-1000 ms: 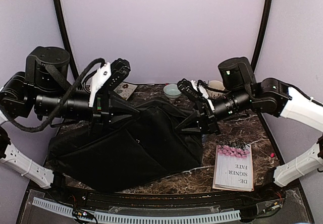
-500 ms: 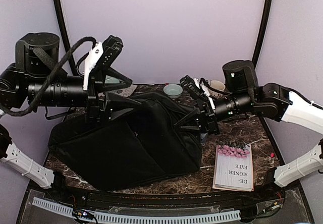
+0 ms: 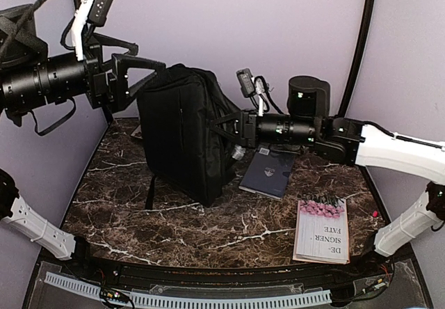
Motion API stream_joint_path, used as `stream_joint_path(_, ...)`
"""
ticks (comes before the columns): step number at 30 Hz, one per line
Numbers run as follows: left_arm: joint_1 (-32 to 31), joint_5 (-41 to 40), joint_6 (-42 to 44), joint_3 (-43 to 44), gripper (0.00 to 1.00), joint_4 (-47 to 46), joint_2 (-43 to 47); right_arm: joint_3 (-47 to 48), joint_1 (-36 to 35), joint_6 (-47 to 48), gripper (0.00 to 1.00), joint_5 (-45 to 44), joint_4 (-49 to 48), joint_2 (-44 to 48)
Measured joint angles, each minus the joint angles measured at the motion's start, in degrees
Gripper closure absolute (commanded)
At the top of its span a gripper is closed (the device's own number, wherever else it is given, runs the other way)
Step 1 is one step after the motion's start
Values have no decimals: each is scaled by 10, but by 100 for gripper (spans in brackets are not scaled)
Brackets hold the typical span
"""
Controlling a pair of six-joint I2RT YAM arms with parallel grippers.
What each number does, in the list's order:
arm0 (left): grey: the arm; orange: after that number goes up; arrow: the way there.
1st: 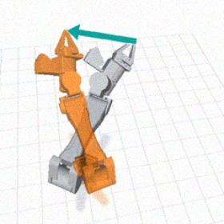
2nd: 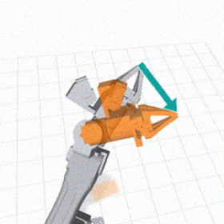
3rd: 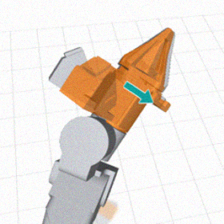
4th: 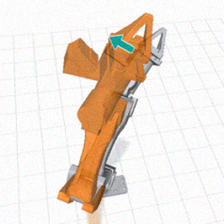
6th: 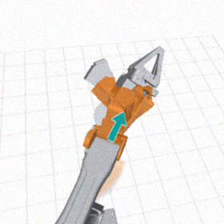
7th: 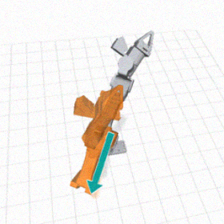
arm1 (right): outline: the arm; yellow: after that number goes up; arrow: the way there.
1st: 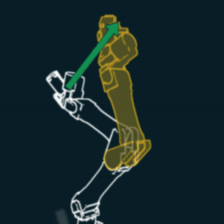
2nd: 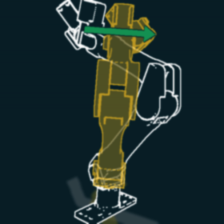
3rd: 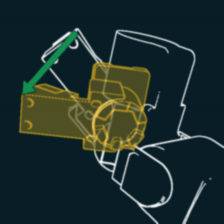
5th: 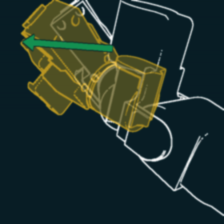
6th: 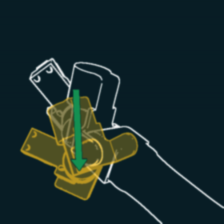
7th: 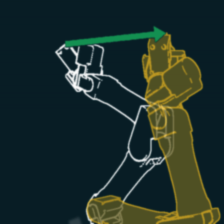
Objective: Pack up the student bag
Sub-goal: Place the student bag at the center of the board.
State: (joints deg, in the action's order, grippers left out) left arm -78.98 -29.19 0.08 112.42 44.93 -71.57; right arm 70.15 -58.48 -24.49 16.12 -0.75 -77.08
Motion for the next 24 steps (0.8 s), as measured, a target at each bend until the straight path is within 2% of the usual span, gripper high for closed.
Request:
stream_joint_path(3,0,-9,-11,22,1,-2,2,33,0,-58,100,-1,-60,-66)
stream_joint_path(6,0,-10,-18,37,1,-8,8,94,-10,-85,100,4,-67,-132)
stream_joint_path(13,0,-17,-23,36,1,-12,22,322,-49,-88,100,43,-46,-283)
stream_joint_path(19,0,-21,-23,10,1,-19,34,554,-66,-85,100,106,-13,-396)
stream_joint_path(21,0,-26,-23,2,2,-21,42,587,-71,-85,100,115,-19,-410)
stream_joint_path(24,0,-35,-23,-3,2,-21,58,581,-80,-99,100,103,-46,-403)
